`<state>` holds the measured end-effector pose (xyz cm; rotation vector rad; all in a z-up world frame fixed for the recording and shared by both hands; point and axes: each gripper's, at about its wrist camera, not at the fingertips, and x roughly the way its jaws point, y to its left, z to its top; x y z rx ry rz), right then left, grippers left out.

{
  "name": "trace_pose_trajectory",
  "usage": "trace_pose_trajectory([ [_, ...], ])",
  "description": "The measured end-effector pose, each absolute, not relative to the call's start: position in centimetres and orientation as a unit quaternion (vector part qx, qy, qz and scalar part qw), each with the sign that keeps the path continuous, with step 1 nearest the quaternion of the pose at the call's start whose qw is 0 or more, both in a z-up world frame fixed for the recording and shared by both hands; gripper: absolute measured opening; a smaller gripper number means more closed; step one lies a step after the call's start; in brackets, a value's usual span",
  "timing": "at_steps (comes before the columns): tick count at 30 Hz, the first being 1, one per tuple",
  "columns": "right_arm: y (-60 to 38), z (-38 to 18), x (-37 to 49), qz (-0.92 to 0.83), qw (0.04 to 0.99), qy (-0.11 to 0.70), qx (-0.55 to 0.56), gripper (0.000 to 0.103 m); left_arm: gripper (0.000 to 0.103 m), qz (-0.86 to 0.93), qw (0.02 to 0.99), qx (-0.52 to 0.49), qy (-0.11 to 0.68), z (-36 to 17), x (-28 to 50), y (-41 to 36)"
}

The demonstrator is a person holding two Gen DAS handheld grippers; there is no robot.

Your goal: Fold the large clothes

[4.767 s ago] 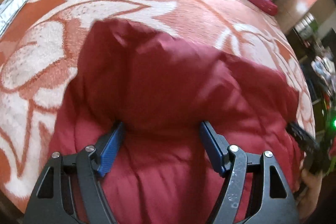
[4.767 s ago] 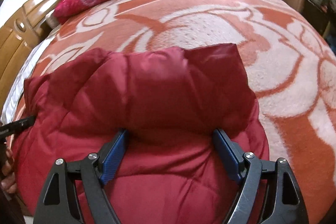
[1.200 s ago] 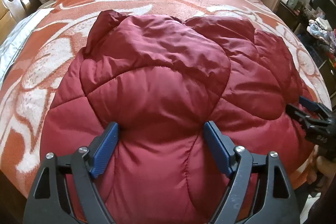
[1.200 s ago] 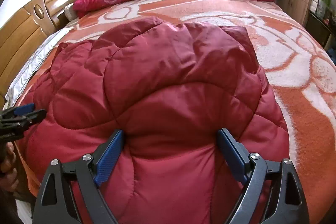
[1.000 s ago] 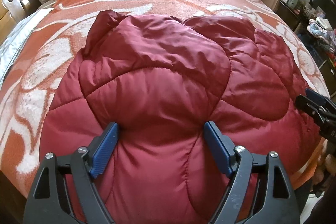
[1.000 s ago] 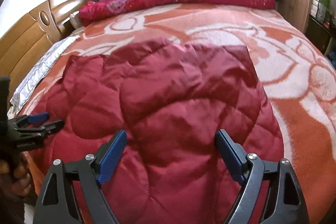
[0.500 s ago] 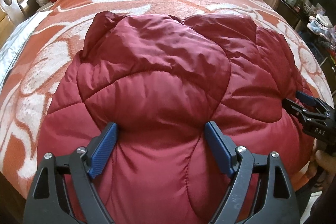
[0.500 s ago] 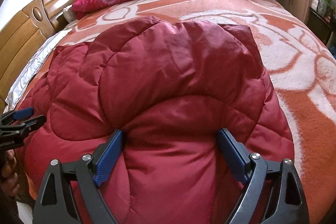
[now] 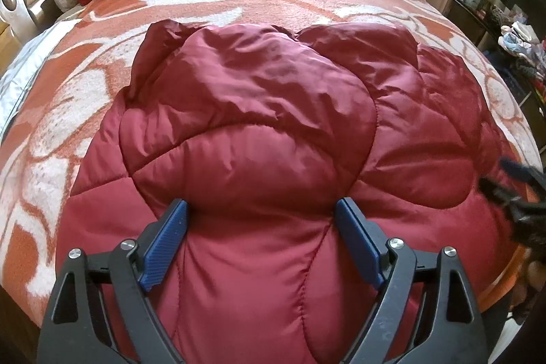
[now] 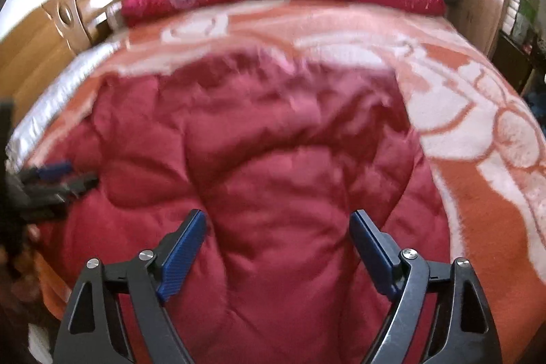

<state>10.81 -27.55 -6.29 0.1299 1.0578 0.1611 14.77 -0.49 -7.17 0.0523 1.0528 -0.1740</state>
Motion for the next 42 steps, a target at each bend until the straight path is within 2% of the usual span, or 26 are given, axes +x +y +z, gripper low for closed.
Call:
trace_pose_trajectory([
  [4, -27.6, -7.2, 11.1, 0.074, 0.863, 0.496, 0.064, 0.091, 0.088, -0.083, 0.862, 0.028, 0.498, -7.3, 14.5, -0.5],
  [12, -27.8, -7.4, 10.7, 0.076, 0.867, 0.487, 0.069, 0.091, 0.087, -0.099, 0.866, -0.007, 0.490, -4.8, 11.6, 0.9],
  [21, -28.3, -4.9, 8.6, 0.069, 0.877, 0.466, 0.089, 0.089, 0.088, -0.088, 0.866, 0.010, 0.492, -6.4, 11.3, 0.6],
  [29, -28.8, -7.9, 8.6, 0.066, 0.873, 0.473, 0.099, 0.095, 0.093, -0.088, 0.877, 0.020, 0.472, -7.3, 11.4, 0.3],
  [42, -28.9, -6.3, 7.3, 0.058, 0.878, 0.465, 0.100, 0.093, 0.093, -0.087, 0.882, 0.014, 0.462, -6.1, 10.0, 0.8],
])
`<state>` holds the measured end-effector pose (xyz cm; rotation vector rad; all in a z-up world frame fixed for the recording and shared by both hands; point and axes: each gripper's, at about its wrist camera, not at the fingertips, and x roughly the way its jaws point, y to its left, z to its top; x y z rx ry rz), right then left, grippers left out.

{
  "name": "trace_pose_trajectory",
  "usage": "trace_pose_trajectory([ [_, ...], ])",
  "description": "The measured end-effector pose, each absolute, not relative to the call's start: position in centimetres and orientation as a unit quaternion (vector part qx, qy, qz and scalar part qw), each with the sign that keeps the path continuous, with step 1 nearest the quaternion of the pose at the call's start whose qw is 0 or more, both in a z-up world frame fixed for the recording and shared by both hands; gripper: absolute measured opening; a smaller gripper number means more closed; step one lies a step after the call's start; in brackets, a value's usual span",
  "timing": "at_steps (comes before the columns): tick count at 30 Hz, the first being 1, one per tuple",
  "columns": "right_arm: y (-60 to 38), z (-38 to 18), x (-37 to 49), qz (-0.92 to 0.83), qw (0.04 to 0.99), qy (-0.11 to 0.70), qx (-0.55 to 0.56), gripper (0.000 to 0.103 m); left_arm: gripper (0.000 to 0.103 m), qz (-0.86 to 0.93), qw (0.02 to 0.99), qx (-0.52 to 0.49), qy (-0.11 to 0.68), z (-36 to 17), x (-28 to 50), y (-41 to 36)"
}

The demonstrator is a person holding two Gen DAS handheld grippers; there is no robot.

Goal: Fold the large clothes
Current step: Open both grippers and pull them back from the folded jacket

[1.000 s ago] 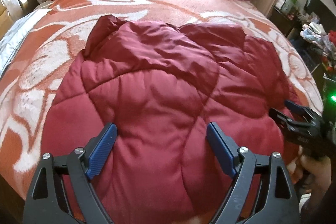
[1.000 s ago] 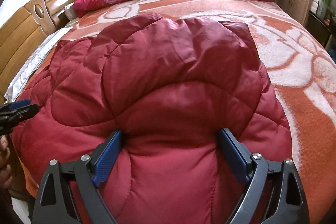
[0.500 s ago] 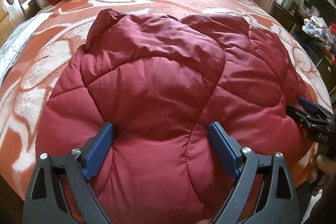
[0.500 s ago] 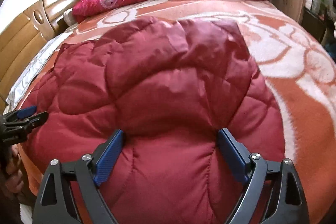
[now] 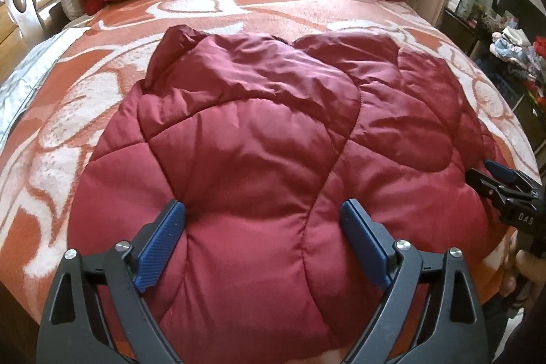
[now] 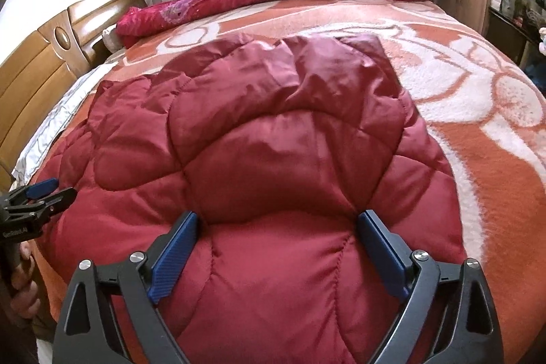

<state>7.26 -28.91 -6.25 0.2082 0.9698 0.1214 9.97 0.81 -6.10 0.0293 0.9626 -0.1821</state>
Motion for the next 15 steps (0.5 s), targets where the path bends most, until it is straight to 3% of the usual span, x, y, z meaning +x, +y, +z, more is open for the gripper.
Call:
trace_pose_trajectory([
  [15, -28.2, -2.6, 1.4, 0.094, 0.882, 0.453, 0.089, 0.094, 0.093, -0.088, 0.884, -0.010, 0.460, -4.4, 4.6, 3.1],
])
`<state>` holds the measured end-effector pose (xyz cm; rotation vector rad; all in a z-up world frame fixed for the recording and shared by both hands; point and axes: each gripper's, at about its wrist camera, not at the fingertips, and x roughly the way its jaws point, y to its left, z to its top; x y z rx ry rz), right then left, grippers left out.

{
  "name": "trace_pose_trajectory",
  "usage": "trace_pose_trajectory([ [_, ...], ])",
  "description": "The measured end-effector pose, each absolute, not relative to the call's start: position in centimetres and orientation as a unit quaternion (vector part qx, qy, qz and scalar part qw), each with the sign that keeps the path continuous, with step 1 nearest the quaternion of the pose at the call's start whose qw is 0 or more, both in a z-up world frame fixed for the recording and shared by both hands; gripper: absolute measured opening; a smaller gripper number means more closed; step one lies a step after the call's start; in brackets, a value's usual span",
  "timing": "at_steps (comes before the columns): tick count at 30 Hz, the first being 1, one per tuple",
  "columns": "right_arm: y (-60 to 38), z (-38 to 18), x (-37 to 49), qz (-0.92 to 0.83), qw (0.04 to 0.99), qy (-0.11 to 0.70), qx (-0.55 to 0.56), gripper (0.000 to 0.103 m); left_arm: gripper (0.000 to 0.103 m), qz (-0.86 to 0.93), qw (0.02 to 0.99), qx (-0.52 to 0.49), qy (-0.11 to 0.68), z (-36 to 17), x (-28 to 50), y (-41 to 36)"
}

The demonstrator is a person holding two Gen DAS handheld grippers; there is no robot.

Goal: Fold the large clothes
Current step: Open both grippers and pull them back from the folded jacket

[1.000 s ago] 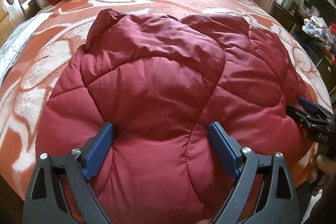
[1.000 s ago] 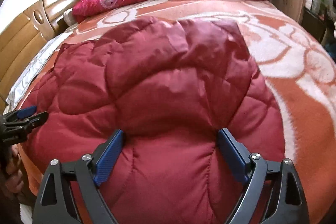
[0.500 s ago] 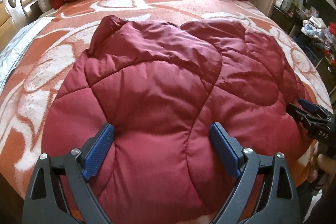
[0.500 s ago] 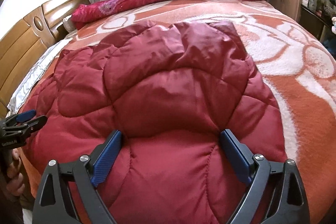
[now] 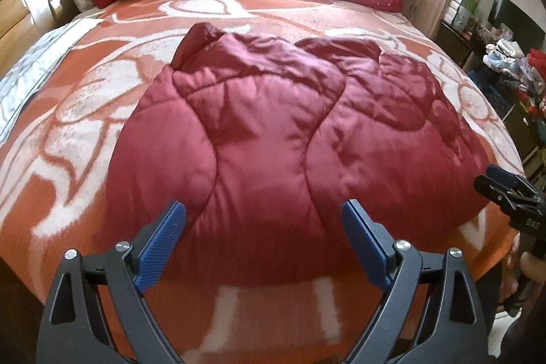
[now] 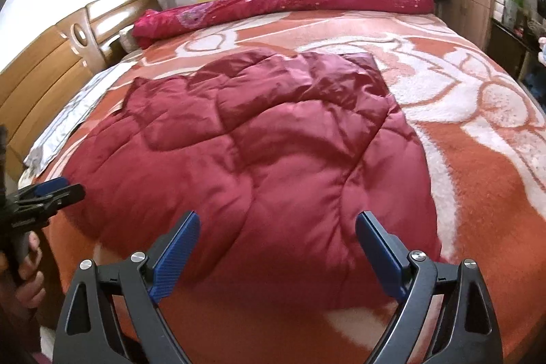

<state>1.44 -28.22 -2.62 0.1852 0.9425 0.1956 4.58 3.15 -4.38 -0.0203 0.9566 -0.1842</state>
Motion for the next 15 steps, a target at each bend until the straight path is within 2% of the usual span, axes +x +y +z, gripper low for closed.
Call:
trace_pose_trajectory([
  [15, -25.8, -2.8, -4.4, 0.153, 0.849, 0.501, 0.066, 0.095, 0.093, -0.128, 0.859, 0.026, 0.495, -5.0, -0.5, 1.6],
])
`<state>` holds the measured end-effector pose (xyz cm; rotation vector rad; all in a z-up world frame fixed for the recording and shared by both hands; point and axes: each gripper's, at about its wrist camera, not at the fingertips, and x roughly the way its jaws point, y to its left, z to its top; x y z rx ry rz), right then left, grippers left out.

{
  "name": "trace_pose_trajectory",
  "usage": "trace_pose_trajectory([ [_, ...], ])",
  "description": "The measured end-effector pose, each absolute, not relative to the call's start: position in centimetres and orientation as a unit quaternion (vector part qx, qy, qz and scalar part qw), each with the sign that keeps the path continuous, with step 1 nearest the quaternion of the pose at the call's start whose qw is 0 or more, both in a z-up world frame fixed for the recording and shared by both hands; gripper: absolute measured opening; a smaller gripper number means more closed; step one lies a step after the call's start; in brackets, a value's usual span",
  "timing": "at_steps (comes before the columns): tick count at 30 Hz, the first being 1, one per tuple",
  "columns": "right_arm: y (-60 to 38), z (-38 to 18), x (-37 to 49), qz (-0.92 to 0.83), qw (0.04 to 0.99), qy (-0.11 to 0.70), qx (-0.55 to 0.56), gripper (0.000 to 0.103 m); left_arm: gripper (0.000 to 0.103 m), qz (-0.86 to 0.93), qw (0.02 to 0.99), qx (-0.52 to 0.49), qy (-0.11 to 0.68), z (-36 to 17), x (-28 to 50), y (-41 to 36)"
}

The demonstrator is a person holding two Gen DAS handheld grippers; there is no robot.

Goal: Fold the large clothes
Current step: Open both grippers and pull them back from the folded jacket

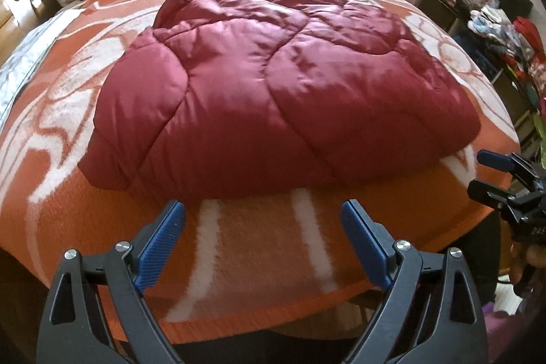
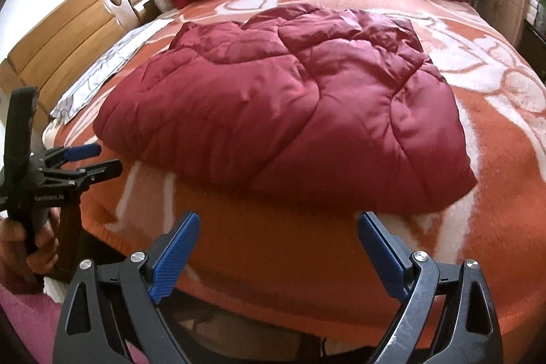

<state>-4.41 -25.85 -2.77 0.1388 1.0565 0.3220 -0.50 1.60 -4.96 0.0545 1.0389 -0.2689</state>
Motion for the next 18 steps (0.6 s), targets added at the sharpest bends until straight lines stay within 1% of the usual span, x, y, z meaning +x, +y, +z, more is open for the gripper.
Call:
trace_pose_trajectory([
  [3, -26.3, -1.1, -4.8, 0.154, 0.855, 0.490, 0.067, 0.096, 0.094, -0.128, 0.866, 0.043, 0.482, -3.0, -1.0, 1.1],
  [5, -26.5, 0.0, -4.8, 0.153, 0.861, 0.480, 0.066, 0.100, 0.094, -0.119, 0.868, 0.054, 0.479, -2.0, -1.0, 0.7],
  [8, -26.3, 0.9, -4.2, 0.151, 0.868, 0.469, 0.061, 0.102, 0.094, -0.111, 0.869, 0.049, 0.480, -1.4, -0.3, 0.7],
  [18, -25.2, -1.5, -1.6, 0.161, 0.846, 0.504, 0.063, 0.102, 0.094, -0.077, 0.856, 0.074, 0.506, -2.6, 2.2, -0.5],
])
